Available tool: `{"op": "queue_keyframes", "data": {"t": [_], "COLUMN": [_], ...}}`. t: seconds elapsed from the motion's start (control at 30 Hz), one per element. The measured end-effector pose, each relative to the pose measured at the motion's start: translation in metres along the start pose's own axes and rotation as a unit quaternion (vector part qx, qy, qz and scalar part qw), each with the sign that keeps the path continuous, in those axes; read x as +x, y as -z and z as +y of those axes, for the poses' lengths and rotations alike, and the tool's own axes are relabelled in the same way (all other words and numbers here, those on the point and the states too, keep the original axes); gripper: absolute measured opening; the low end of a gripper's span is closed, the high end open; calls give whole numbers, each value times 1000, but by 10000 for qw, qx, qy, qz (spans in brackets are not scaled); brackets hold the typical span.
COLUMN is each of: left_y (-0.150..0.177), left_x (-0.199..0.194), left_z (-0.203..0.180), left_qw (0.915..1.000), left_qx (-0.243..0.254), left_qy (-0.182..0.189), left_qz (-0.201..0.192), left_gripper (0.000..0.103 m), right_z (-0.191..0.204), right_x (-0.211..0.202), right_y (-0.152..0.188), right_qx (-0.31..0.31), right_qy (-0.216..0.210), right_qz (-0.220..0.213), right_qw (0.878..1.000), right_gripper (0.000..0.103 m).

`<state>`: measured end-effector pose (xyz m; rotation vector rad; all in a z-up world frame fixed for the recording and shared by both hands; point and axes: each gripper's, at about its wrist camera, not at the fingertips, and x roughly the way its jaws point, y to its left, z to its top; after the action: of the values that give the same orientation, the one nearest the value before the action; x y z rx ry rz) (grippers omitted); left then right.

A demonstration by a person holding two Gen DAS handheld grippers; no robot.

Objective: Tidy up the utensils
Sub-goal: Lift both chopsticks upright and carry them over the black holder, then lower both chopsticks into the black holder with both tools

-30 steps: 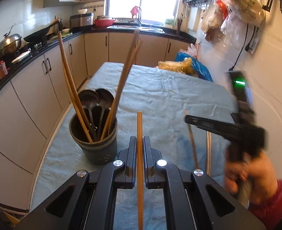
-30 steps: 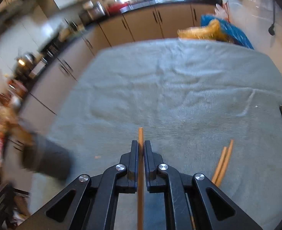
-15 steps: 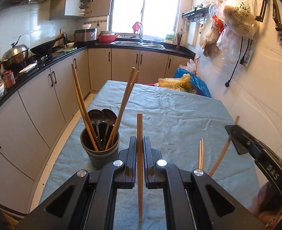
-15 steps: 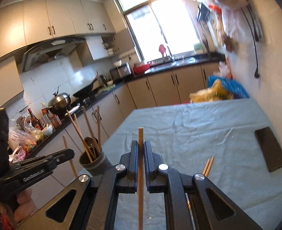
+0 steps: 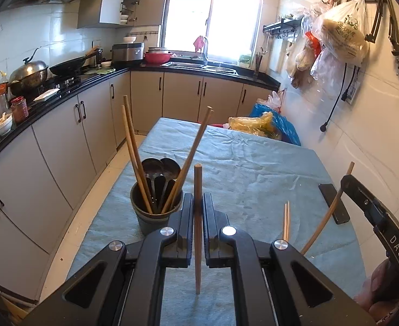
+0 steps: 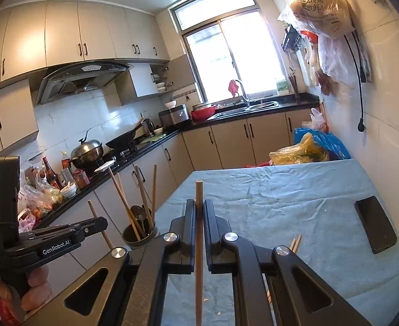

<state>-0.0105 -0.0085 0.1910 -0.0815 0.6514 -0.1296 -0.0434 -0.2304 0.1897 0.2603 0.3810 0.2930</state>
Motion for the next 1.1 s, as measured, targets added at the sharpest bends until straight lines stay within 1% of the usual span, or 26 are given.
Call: {"op": "queue_keyframes", "data": {"t": [0.2,0.3,0.5,0.7,0.8,0.87,0.97,1.0,1.1], "left_y": [-4,-8,-24,-52,-73,-83,-98,-103,-112], "left_x": [-13,-19,-35,-54,-59,-59,-57,-54,-43], "left_z": [11,17,31,43,51,56,63,65,69], "left_qw": [9999,9999,9994,9980,9962,9952,9939,9931,9928], "left_qx": [-68,-104,-163,-205,-254,-297,-343,-376,-434], "left_qy": [-31,-22,-33,-95,-211,-270,-219,-286,-260], "left_qz": [-105,-135,-289,-592,-805,-888,-1026,-1071,-1089], "left_gripper": [6,6,6,6,6,6,6,6,6], "right_z": [10,16,35,63,76,86,98,100,111], "right_x": [1,3,6,17,24,31,41,44,57], "right_y": [-5,-12,-31,-54,-66,-74,-84,-86,-91], "right_qx": [-81,-44,-45,-149,-180,-226,-218,-224,-234], "right_qy": [-41,-130,-274,-389,-435,-458,-486,-495,-514], "right_qz": [-23,-43,-314,-626,-742,-828,-955,-989,-1091], "right_qw": [10000,9999,9991,9972,9961,9953,9940,9936,9924], "right_gripper": [6,6,6,6,6,6,6,6,6]}}
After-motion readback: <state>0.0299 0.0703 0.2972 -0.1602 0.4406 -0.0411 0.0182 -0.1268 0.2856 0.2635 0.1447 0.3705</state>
